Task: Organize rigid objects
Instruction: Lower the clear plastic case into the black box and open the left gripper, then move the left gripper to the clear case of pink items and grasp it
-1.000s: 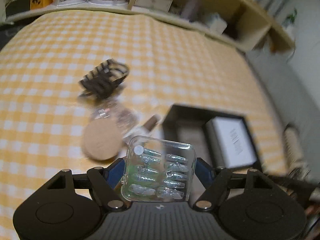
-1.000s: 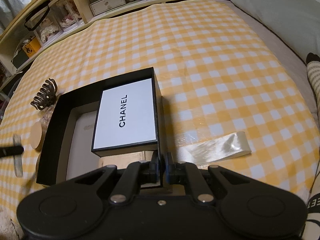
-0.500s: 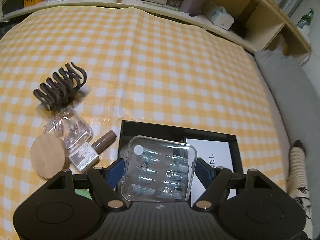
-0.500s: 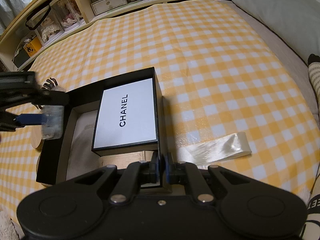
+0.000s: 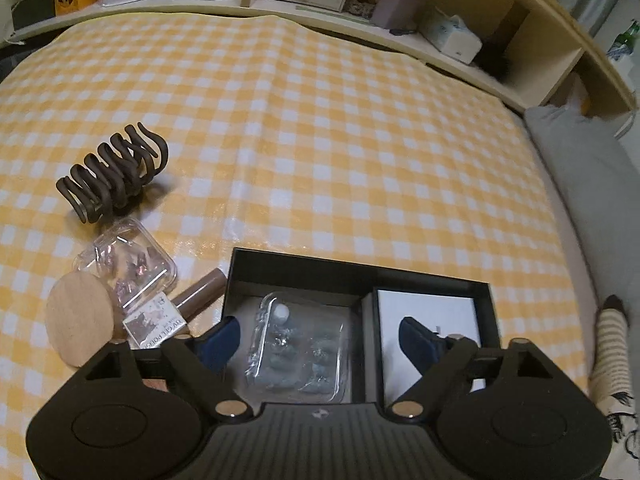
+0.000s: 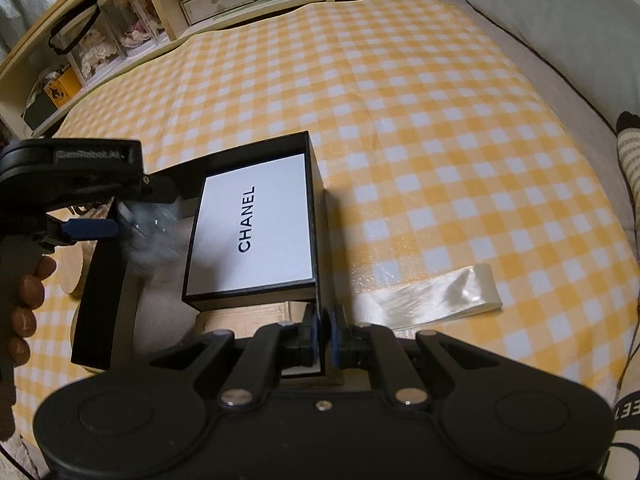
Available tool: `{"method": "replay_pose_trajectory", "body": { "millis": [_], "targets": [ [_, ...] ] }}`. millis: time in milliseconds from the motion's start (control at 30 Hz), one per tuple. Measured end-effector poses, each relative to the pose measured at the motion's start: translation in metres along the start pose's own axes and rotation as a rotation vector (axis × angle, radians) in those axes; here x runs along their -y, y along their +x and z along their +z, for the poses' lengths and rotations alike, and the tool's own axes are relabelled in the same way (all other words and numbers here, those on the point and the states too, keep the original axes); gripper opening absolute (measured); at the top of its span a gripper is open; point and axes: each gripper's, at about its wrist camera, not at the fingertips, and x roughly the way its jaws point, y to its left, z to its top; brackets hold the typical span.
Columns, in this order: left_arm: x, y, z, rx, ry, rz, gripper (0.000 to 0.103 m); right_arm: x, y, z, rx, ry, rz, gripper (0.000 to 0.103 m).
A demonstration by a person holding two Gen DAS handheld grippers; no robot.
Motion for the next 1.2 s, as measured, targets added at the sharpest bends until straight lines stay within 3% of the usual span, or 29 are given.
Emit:
{"method": "replay_pose_trajectory", "body": {
  "millis": [200,433,667,767,1200],
  "targets": [
    [-0.003,-0.03,-0.003,0.031,0.013,-0.032,0.092,-0.003,0.003,0.003,-0.022,-0.032,-0.015,0.006],
    [-0.02,-0.086,0.003,0.121,0.056,-0.053,0.099,-0.009,0.007,0.014,-0.093,-0.094,-0.041,0.005],
    [-0.043,-0.139,0.004,0.198,0.121,-0.051,0.103,-0.019,0.007,0.02,-0.126,-0.089,-0.101,0.004],
    [-0.055,-0.153,0.004,0.25,0.163,-0.014,0.103,-0.021,0.006,0.019,-0.134,-0.093,-0.102,0.003],
    [-0.114,-0.113,-0.01,0.216,0.132,0.116,0.103,-0.018,0.015,0.029,-0.194,-0.137,-0.094,0.003]
  ]
}}
